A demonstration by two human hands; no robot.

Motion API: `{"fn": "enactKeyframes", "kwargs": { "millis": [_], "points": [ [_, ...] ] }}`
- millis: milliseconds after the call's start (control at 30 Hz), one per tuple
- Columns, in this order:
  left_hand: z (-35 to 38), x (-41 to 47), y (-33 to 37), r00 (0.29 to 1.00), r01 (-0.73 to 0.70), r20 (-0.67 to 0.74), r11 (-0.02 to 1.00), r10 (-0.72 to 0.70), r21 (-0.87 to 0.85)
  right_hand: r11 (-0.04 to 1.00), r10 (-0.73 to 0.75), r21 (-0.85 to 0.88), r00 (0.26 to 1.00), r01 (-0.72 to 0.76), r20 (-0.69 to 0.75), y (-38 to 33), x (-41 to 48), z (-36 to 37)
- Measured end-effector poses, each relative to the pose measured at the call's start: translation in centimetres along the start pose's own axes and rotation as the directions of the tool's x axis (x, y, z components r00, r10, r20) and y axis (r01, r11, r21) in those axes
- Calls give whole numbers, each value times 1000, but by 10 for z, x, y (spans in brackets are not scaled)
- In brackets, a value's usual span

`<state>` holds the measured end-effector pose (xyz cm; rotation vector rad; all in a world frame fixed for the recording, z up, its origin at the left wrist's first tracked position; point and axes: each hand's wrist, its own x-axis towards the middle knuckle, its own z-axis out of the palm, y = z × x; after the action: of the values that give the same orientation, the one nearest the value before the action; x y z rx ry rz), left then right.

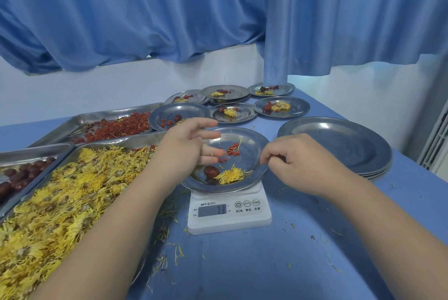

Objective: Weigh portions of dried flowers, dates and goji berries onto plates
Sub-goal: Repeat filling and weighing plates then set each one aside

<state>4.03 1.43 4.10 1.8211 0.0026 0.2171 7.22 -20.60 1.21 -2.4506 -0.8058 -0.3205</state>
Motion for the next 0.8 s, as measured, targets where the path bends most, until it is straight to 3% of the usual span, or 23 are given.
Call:
{"fn": "enactKeyframes", "kwargs": {
  "millis": [133,333,500,633,800],
  "points": [
    [-19,-20,-10,998,-33,-63,996,28,-87,1000,23,5,1000,-23,-15,-1,0,3],
    [-50,-31,-27,955,32,-266,941,-128,-338,992,125,-17,992,-125,-24,0,1,11],
    [-54,-34,-34,910,63,-331,872,-250,-486,950,312,13,950,-312,8,0,3,17],
    [-53,-35,-32,907,132,-269,825,-324,-549,807,479,329,870,-490,121,-3,4,21],
    [-52,-35,-29,918,195,-129,711,-375,-676,618,540,588,826,-522,166,-10,7,24]
  ]
}}
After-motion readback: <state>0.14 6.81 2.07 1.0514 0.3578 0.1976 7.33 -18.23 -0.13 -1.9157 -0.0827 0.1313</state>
